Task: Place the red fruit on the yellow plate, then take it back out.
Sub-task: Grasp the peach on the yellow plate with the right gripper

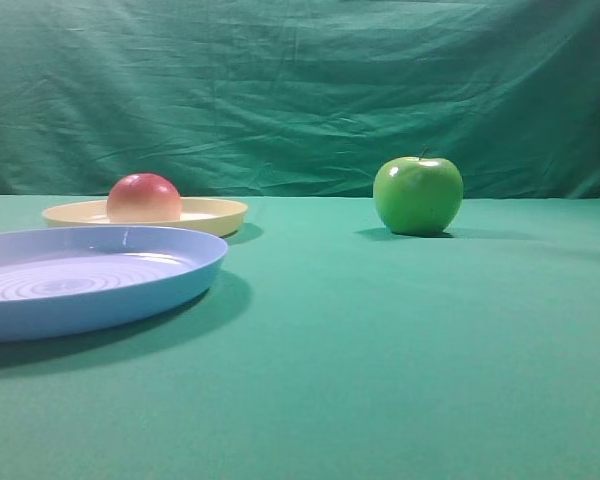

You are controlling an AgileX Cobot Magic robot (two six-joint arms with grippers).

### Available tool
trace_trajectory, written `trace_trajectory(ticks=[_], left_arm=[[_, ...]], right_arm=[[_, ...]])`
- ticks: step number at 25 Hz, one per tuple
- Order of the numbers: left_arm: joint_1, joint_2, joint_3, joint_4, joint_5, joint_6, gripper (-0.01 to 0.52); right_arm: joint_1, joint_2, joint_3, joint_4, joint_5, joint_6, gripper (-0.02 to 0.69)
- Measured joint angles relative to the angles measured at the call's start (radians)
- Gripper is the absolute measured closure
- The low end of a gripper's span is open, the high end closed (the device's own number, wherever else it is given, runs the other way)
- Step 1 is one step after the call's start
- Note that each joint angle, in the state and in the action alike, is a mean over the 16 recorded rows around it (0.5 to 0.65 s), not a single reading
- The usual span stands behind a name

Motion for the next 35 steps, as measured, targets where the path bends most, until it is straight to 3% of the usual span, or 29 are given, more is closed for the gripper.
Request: trace_trajectory(ticks=[21,35], left_arm=[[0.000,0.000,0.000,0.000,0.000,0.000,0.514],[0.000,0.000,0.000,0.000,0.000,0.000,0.514]], right_arm=[[0.099,0.312,-0.266,0.128,0.224,-0.113,0.665],[0.205,0.896,-0.713,0.171,0.393,-0.279,0.665]])
